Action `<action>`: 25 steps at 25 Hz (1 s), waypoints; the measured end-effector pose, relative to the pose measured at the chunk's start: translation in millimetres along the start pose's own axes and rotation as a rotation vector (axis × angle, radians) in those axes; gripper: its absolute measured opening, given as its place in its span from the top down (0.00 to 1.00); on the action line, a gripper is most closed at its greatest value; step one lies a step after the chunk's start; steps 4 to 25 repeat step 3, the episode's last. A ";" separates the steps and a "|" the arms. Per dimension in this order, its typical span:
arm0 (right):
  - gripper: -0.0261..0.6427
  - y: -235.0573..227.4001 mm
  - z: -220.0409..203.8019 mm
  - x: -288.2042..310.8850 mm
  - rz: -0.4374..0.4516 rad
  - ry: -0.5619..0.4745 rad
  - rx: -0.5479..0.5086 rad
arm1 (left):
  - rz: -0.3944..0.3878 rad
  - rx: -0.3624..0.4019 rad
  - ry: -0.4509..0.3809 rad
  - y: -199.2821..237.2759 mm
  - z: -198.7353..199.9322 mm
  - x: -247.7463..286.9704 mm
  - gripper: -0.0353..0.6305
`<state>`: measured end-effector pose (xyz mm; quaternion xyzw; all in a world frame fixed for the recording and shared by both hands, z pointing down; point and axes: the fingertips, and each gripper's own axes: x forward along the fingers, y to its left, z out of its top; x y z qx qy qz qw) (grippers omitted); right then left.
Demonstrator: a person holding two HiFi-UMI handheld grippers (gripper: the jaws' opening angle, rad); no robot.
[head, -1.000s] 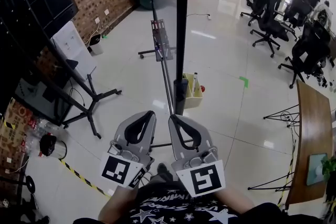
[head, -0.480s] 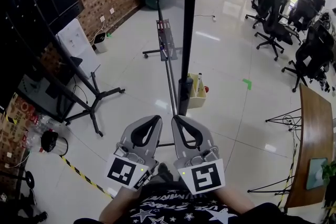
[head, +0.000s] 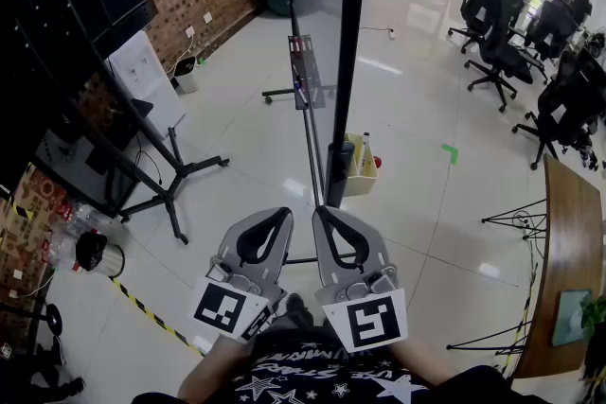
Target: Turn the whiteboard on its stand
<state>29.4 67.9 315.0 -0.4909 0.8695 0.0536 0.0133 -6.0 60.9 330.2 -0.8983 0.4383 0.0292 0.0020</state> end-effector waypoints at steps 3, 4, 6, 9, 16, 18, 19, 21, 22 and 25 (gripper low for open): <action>0.95 0.1 -5.8 2.3 0.006 0.013 0.017 | 0.001 -0.001 -0.013 0.2 3.1 1.0 0.94; 0.95 0.1 -5.8 2.3 0.006 0.013 0.017 | 0.001 -0.001 -0.013 0.2 3.1 1.0 0.94; 0.95 0.1 -5.8 2.3 0.006 0.013 0.017 | 0.001 -0.001 -0.013 0.2 3.1 1.0 0.94; 0.95 0.1 -5.8 2.3 0.006 0.013 0.017 | 0.001 -0.001 -0.013 0.2 3.1 1.0 0.94; 0.95 0.1 -5.8 2.3 0.006 0.013 0.017 | 0.001 -0.001 -0.013 0.2 3.1 1.0 0.94; 0.95 0.1 -5.8 2.3 0.006 0.013 0.017 | 0.001 -0.001 -0.013 0.2 3.1 1.0 0.94; 0.95 0.1 -5.8 2.3 0.006 0.013 0.017 | 0.001 -0.001 -0.013 0.2 3.1 1.0 0.94; 0.95 0.1 -5.8 2.3 0.006 0.013 0.017 | 0.001 -0.001 -0.013 0.2 3.1 1.0 0.94; 0.95 0.1 -5.8 2.3 0.006 0.013 0.017 | 0.001 -0.001 -0.013 0.2 3.1 1.0 0.94; 0.95 0.1 -5.8 2.3 0.006 0.013 0.017 | 0.001 -0.001 -0.013 0.2 3.1 1.0 0.94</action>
